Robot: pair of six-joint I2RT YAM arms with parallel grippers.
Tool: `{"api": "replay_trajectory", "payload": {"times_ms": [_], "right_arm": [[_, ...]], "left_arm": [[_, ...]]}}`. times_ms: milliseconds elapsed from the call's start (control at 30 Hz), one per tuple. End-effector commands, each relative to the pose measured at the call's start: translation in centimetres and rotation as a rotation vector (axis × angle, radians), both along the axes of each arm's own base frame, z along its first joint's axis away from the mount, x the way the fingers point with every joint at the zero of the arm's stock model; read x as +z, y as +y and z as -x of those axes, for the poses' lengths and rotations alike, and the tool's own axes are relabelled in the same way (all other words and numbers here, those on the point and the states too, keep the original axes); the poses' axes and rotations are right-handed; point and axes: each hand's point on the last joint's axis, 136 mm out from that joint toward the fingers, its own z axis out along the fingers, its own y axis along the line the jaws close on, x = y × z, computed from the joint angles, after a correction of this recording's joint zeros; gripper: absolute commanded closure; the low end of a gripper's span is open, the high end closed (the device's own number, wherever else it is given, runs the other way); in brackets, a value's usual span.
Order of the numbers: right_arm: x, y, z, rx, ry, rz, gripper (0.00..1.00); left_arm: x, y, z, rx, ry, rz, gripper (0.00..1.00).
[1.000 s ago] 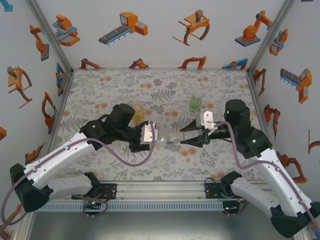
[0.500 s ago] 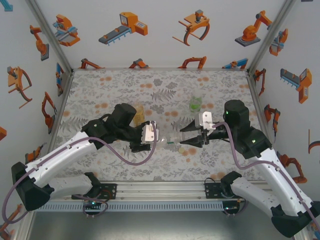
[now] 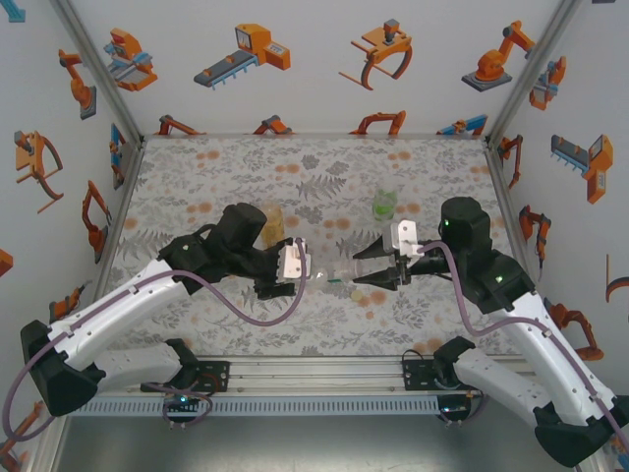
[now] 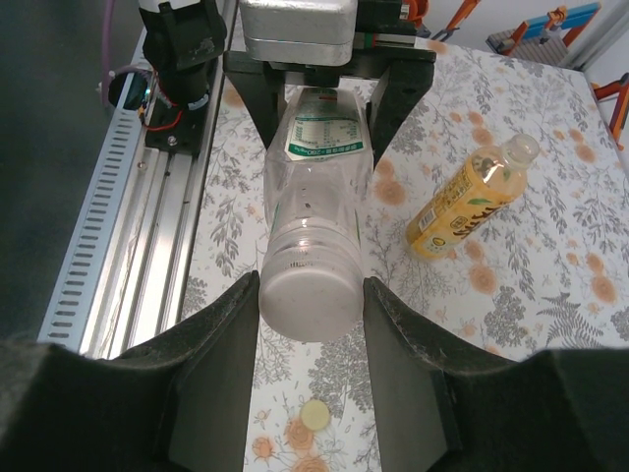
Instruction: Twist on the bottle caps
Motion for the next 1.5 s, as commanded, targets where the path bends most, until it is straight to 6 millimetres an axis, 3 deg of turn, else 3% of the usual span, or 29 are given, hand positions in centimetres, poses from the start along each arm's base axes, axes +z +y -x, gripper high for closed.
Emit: {"api": "replay_trajectory", "payload": {"times_ms": [0, 333, 633, 867, 1033, 1233, 1467], "right_arm": [[-0.1, 0.3, 0.3, 0.01, 0.054, -0.005, 0.77], [0.4, 0.0, -2.8, -0.232, 0.302, -0.065, 0.8], [-0.6, -1.3, -7.8, -0.601, 0.724, -0.17, 0.85], [-2.0, -2.0, -9.8, -0.78, 1.124, -0.258, 0.86], [-4.6, -2.6, -10.3, -0.926, 1.4, -0.262, 0.86], [-4.2, -2.8, -10.5, -0.942, 1.406, -0.274, 0.73], [-1.4, -2.6, -10.1, -0.85, 1.224, -0.288, 0.62]], "left_arm": [[3.0, -1.3, 0.5, -0.052, -0.043, 0.128, 1.0], [3.1, -1.7, -0.2, -0.029, -0.066, 0.147, 1.0], [3.2, -2.3, -1.6, 0.016, -0.11, 0.178, 1.0], [3.3, -2.6, -2.3, 0.038, -0.142, 0.194, 1.0], [3.6, -2.8, -3.2, 0.07, -0.167, 0.208, 1.0], [3.6, -3.0, -3.7, 0.091, -0.181, 0.207, 1.0], [3.6, -3.2, -3.2, 0.056, -0.167, 0.216, 1.0]]}}
